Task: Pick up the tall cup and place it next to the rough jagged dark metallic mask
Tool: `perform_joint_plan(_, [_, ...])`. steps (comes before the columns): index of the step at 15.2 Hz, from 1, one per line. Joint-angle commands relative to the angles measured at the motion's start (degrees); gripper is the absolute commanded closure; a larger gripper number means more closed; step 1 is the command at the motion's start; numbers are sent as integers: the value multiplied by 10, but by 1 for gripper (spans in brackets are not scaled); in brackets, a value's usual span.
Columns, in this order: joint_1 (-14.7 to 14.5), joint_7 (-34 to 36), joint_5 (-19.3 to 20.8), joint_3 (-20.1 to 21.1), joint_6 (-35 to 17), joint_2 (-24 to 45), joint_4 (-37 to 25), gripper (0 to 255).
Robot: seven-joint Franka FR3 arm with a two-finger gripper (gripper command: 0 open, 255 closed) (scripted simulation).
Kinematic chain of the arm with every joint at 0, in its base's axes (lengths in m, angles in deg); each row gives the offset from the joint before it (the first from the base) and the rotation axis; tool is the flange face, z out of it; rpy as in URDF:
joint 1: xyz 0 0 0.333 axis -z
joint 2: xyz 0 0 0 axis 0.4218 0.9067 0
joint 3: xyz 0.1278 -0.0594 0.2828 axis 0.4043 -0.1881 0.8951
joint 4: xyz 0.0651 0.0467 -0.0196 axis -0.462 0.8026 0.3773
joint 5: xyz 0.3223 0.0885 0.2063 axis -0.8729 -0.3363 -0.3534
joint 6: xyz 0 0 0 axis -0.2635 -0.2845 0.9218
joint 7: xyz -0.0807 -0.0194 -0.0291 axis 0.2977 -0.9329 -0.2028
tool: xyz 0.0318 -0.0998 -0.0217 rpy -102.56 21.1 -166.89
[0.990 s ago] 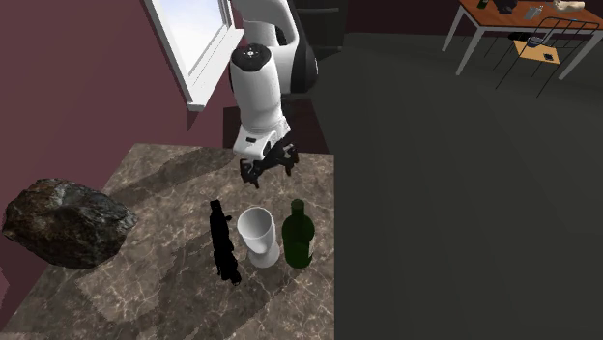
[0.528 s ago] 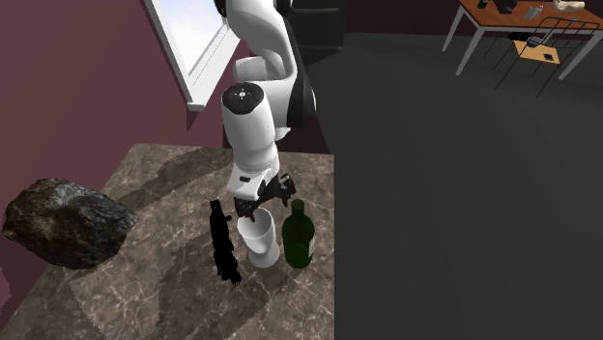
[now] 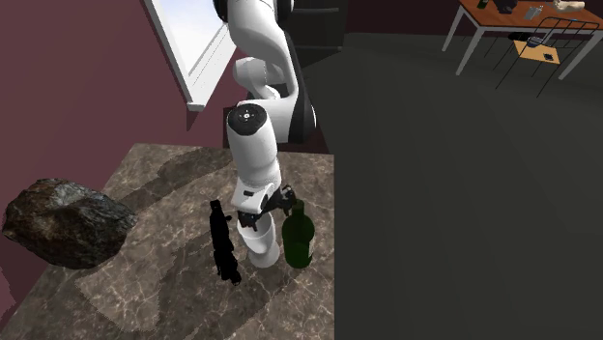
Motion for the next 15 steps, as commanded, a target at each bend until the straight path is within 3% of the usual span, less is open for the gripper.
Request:
perform_joint_plan(1, [0,-1,0,0,-3,2,1,0])
perform_joint_plan(7, [0,-1,0,0,-3,2,1,0])
perform_joint_plan(8, [0,-1,0,0,-3,2,1,255])
perform_joint_plan(15, [0,-1,0,0,-3,2,1,255])
